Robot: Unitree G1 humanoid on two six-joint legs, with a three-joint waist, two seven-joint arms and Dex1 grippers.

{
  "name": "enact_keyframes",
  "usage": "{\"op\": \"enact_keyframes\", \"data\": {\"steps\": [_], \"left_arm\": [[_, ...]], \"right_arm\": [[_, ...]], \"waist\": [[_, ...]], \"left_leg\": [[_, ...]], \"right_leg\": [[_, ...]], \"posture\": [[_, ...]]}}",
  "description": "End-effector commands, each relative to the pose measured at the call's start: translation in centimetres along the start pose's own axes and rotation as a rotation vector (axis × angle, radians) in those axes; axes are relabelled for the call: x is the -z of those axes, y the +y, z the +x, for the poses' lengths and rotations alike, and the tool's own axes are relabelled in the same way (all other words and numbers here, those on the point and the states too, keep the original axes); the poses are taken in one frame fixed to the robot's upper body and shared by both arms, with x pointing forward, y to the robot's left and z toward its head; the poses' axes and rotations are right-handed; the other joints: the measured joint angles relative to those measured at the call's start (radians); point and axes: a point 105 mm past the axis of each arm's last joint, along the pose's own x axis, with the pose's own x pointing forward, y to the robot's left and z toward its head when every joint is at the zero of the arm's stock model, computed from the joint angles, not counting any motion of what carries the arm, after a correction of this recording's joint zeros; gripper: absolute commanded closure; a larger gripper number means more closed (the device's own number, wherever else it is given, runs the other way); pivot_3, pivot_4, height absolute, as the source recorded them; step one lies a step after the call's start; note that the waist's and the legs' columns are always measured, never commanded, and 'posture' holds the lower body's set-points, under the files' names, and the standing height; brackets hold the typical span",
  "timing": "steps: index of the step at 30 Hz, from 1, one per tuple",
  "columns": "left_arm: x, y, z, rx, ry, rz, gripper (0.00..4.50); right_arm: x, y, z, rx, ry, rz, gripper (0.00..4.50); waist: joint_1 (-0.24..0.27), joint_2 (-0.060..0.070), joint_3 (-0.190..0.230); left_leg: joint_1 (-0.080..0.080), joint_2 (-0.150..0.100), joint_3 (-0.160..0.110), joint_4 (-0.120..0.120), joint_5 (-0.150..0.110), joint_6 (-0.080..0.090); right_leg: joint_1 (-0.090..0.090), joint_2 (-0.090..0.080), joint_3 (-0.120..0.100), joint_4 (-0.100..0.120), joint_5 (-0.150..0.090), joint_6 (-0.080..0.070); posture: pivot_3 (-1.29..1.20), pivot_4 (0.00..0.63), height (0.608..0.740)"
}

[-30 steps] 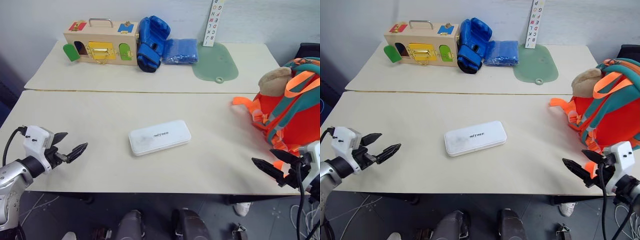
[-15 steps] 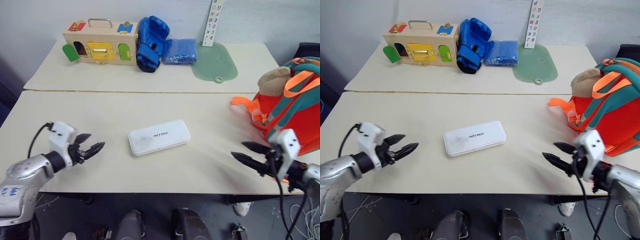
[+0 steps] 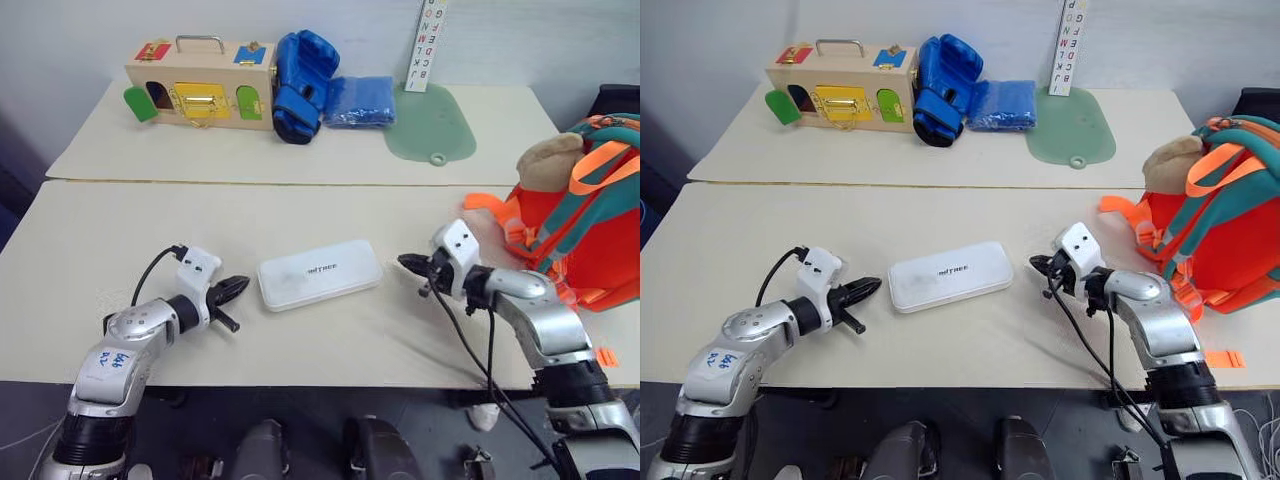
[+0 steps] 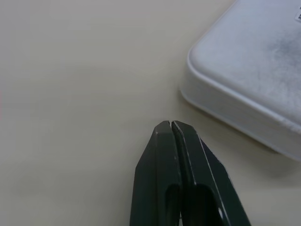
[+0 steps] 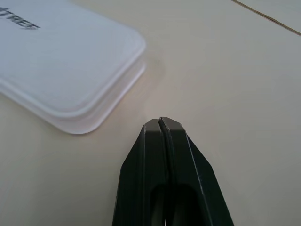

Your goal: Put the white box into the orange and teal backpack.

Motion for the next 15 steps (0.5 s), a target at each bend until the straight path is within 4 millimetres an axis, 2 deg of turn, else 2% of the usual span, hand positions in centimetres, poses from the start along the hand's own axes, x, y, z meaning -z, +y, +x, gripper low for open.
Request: {"op": "enact_keyframes", "data": {"steps": [1,8,10,15], "left_arm": [[-0.7,-0.1,0.3,0.0,-0.032,0.002,4.46],[-0.8,-1.3,1.2,0.041,-0.042,0.014,4.46],[-0.8,-1.0,1.4,0.041,-0.044,0.013,4.46],[-1.7,0.5,1.9,0.019,-0.061,0.03,4.46]], "right_arm": [[-0.5,0.3,1.0,-0.032,-0.017,-0.047,4.5],[-0.8,2.5,2.8,-0.086,-0.023,-0.055,4.5],[-0.6,3.6,2.8,-0.122,-0.02,-0.069,4.5],[-0.6,4.8,1.6,-0.148,-0.015,-0.067,4.5]], "waist": [[-0.004,0.0,0.0],[-0.018,0.0,0.0],[-0.017,0.0,0.0],[-0.016,0.0,0.0]], "left_leg": [[0.0,0.0,0.0,0.0,0.0,0.0],[0.001,0.0,0.0,0.0,0.001,-0.001],[0.002,0.0,-0.001,0.0,0.001,-0.001],[0.002,0.0,-0.001,0.0,0.0,0.0]], "right_leg": [[0.0,0.0,0.0,0.0,0.0,0.0],[0.0,0.0,0.0,0.003,0.0,0.0],[0.0,0.0,0.0,0.004,0.0,0.0],[0.0,0.0,0.0,0.005,0.0,0.0]], "posture": [[0.0,0.15,0.74],[0.0,0.15,0.74],[0.0,0.15,0.74],[0.0,0.15,0.74]]}}
